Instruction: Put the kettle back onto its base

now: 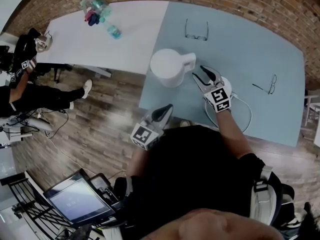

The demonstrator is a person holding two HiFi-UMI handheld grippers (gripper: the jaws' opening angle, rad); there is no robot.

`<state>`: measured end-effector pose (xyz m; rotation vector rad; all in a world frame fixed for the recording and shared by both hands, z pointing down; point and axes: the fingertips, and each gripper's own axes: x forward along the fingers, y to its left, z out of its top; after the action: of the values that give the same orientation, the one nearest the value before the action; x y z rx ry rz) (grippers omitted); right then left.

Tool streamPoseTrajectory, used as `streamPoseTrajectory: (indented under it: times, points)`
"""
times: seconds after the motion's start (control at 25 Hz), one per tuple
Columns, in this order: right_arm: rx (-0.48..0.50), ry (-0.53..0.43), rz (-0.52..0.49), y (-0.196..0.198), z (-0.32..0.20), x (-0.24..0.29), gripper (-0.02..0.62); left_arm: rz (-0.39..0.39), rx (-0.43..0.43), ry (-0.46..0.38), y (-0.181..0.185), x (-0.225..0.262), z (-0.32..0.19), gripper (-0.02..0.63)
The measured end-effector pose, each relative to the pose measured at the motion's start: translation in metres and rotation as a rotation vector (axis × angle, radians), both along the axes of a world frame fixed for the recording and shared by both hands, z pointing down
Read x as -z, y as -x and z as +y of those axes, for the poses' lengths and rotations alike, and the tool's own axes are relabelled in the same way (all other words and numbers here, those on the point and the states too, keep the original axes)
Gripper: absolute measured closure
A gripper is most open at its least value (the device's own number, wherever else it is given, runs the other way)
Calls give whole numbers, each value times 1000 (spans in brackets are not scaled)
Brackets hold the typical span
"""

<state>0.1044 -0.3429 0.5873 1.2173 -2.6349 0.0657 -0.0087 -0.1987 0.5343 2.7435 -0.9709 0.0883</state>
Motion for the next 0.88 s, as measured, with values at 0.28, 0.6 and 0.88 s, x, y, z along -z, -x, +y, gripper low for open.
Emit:
streamPoseTrajectory:
  times: [0.28,0.6,0.88]
  points:
    - [-33,30,16,4,-34,-18,416,-9,22,1,6,-4,7,606]
    - [-33,54,13,26,-68,-21,424,-18,6,-5,1,-7,4,606]
    - [-64,51,24,35,-84,-18,492,-23,13,-40,-1,5,-7,606]
